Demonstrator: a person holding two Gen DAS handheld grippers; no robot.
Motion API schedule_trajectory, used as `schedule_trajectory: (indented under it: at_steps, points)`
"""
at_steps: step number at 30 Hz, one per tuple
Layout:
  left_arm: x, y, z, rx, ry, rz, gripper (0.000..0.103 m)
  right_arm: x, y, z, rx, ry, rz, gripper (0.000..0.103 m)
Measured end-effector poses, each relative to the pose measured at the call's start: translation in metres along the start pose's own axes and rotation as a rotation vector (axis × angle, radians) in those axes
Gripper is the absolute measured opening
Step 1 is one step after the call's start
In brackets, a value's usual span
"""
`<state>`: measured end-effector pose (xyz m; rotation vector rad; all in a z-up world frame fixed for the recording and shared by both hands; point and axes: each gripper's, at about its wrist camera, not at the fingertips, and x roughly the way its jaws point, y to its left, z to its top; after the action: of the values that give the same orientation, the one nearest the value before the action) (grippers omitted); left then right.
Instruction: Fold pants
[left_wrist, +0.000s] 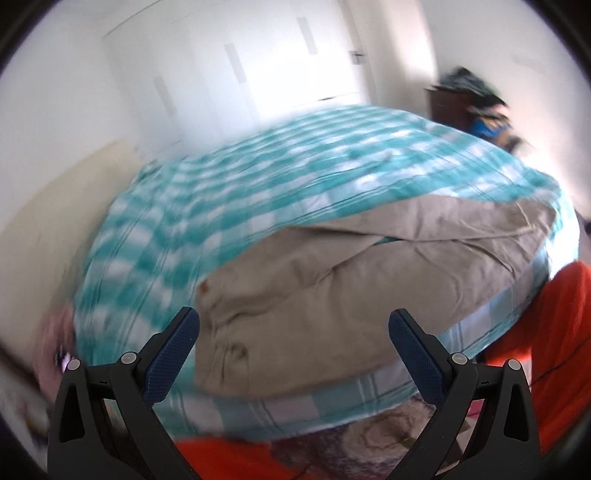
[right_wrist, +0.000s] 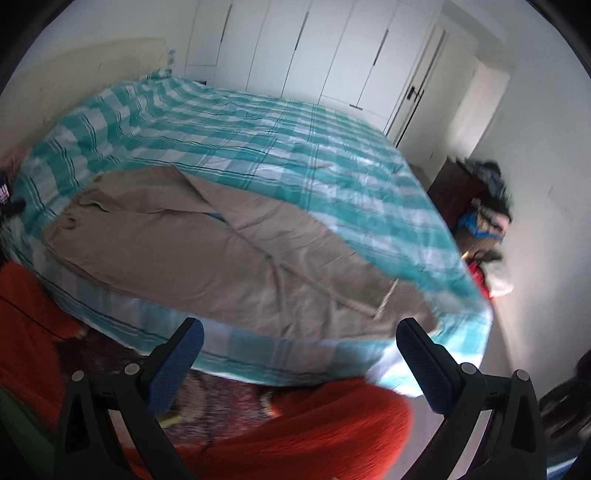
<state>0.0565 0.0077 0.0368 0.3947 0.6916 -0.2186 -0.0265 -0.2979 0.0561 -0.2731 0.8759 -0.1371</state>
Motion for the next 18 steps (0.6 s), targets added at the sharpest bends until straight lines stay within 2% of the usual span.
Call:
schedule_trajectory:
  at_steps: [2,6,10,12,14,18]
  points:
    - [0.003,-0.006,0.016,0.010,0.010,-0.057,0.102,0.005,-0.006,0.012,-0.034,0.009,-0.026,0.103]
    - [-0.004,-0.026,0.017,-0.086,-0.050,-0.117,0.102,0.007,-0.010,0.021,-0.001,0.008,-0.066,0.103]
    - [0.004,-0.047,-0.007,-0.184,0.027,-0.146,0.102,0.019,-0.003,0.021,0.095,0.047,-0.061,0.103]
    - [0.005,-0.053,-0.018,-0.162,0.060,-0.147,0.102,0.022,0.002,0.020,0.103,0.056,-0.043,0.103]
    - [0.003,-0.054,-0.022,-0.129,0.060,-0.117,0.102,0.025,0.006,0.019,0.077,0.059,-0.042,0.103]
    - [0.003,-0.050,-0.022,-0.152,0.076,-0.125,0.102,0.032,0.006,0.017,0.053,0.061,-0.108,0.103]
